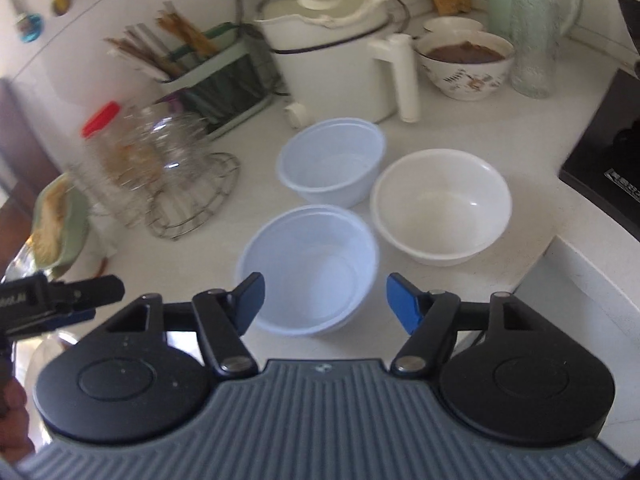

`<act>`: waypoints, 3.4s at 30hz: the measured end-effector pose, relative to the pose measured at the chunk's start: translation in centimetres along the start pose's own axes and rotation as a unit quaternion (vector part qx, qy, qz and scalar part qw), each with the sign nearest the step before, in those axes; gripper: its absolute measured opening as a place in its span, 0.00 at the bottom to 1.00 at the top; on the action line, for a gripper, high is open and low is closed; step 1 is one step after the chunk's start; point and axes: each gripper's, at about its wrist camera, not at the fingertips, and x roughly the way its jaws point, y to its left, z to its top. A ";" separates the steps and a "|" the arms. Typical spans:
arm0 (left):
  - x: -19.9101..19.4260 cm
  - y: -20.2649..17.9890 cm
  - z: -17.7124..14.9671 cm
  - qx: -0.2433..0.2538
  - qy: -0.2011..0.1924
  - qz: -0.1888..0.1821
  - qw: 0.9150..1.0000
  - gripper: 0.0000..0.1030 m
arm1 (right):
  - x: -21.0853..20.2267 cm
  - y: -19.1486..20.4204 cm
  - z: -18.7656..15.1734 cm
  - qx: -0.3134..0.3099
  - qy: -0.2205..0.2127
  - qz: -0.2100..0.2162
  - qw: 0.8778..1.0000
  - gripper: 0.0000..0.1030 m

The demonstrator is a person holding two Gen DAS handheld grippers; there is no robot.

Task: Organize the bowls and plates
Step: 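Move both grippers toward the translucent plastic bowl beside the white ceramic bowl, then close both grippers on the rim of the translucent plastic bowl, then carry the plastic bowl with both grippers beside the plate stack and lower it, then open both grippers and release the plastic bowl on the counter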

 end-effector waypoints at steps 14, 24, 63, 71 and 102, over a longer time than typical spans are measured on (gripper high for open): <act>6.9 -2.2 0.9 0.027 0.057 -0.037 0.997 0.57 | 5.8 -3.7 1.4 0.072 0.099 0.023 0.992 0.53; 7.2 -2.6 -0.1 0.025 0.065 -0.056 0.996 0.08 | 6.3 -3.6 1.3 0.072 0.102 0.034 0.992 0.12; -1.6 5.4 -2.2 -0.015 0.076 0.081 0.994 0.08 | 5.9 7.7 -2.3 -0.071 0.156 0.113 0.979 0.14; -1.4 6.6 -1.3 -0.023 0.090 0.084 0.992 0.30 | 6.4 8.3 -2.6 -0.066 0.167 0.104 0.978 0.14; -12.2 -0.1 3.0 -0.005 -0.070 0.047 0.996 0.48 | -4.4 8.4 4.2 -0.121 0.008 0.093 0.988 0.52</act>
